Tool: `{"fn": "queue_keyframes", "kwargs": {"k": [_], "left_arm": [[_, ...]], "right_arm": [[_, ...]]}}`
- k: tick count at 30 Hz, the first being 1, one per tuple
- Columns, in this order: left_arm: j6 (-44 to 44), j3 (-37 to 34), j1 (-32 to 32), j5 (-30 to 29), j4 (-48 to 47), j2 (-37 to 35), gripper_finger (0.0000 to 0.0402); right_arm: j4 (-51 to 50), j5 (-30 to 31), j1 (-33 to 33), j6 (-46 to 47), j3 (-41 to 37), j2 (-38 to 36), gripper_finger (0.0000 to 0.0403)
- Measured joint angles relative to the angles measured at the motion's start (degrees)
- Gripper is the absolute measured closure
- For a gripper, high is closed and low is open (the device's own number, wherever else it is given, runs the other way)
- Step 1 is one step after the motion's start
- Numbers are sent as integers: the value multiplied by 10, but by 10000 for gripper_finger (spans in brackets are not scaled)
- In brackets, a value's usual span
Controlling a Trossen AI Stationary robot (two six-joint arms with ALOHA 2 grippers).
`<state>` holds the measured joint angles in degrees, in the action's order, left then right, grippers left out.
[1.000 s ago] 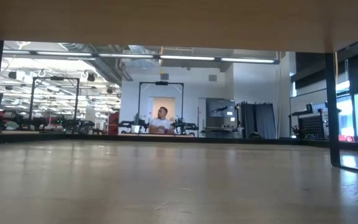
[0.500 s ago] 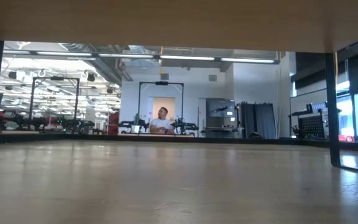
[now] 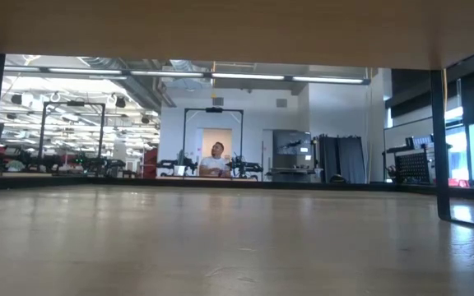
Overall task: Pick and place cans onto a shelf
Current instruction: Return to Home Position
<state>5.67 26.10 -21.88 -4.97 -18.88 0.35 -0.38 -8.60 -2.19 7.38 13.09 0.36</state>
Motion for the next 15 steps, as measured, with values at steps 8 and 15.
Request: {"fn": "queue_keyframes", "kwargs": {"k": [8, 15], "left_arm": [[0, -76, 0, 0, 36, 0, 401], [9, -142, 0, 0, 80, 0, 401]], "right_arm": [[68, -21, 0, 3, -72, 0, 400], [71, -35, 0, 0, -112, 0, 400]]}}
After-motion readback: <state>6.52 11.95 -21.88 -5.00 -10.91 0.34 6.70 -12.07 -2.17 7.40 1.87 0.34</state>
